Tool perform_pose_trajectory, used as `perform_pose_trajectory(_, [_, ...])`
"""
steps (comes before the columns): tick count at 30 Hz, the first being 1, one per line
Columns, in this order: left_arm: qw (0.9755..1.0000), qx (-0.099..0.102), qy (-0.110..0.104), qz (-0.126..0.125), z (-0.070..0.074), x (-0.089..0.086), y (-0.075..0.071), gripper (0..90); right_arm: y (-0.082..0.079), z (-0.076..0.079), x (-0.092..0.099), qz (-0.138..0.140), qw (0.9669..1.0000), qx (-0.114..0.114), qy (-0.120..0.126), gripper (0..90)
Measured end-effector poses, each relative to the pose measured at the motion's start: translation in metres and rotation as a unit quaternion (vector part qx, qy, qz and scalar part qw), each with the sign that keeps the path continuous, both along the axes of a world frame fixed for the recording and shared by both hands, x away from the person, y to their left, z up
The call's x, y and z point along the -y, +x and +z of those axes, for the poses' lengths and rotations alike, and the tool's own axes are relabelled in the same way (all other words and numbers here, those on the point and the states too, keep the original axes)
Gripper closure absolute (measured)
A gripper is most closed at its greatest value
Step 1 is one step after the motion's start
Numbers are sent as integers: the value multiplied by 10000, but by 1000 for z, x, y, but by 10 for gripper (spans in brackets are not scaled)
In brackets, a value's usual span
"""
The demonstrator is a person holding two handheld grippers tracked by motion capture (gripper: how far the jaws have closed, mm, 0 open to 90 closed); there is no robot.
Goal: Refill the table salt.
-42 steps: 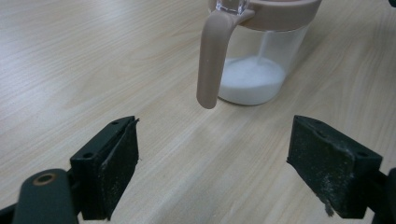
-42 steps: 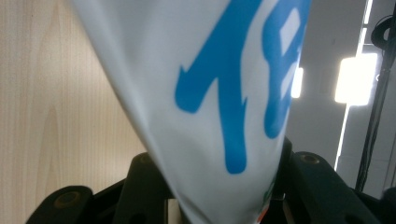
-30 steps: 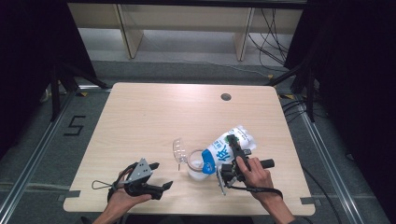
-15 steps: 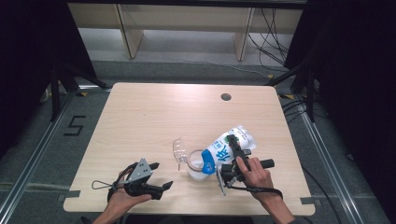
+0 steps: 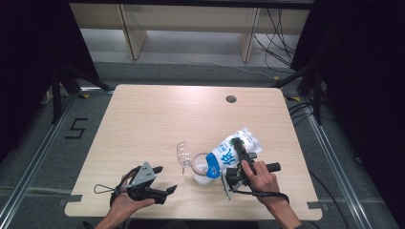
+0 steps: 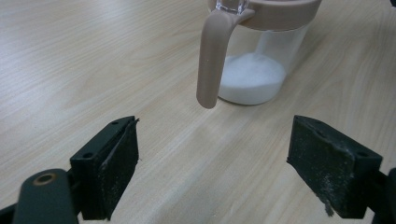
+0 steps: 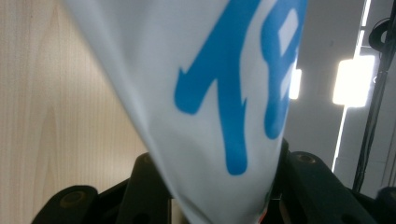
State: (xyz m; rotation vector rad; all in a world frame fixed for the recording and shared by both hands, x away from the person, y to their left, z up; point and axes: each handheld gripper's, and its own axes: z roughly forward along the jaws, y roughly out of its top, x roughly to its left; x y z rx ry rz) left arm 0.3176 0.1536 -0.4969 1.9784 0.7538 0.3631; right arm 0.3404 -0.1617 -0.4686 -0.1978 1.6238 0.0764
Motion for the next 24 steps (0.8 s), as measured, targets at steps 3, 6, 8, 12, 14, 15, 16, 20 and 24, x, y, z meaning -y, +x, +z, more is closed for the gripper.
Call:
perform_pose_trajectory(3, [10000,1,26,-3,0,0,0,159,0,0,0,-8,10000,-1,6,653])
perform_pose_trajectory(6, [10000,20,18,-43,0,0,1,159,-1,-1,0,-58,9999,-27,90,656])
perform_pose_trajectory(8, [10000,8,-18,-32,0,1,0,159,0,-2,0,-47,9999,-28,95,657])
perform_pose_trajectory(12, [10000,15,-14,-24,0,0,1,159,1,-1,-1,9,10000,-12,48,658])
perform_pose_trajectory(14, [10000,12,6,-29,0,0,0,159,1,0,-1,28,10000,-5,18,659])
perform_pose_trajectory(15, [10000,12,6,-29,0,0,0,159,1,0,-1,28,10000,-5,18,659])
perform_pose_trajectory(16, [10000,27,41,-42,0,0,1,159,1,0,-1,24,10000,-4,32,659])
perform_pose_trajectory(20, [10000,3,3,-16,0,0,0,159,1,0,-1,16,10000,-7,22,660])
perform_pose_trajectory(24, [10000,-4,-5,6,0,0,0,159,3,3,-1,149,9997,86,-185,662])
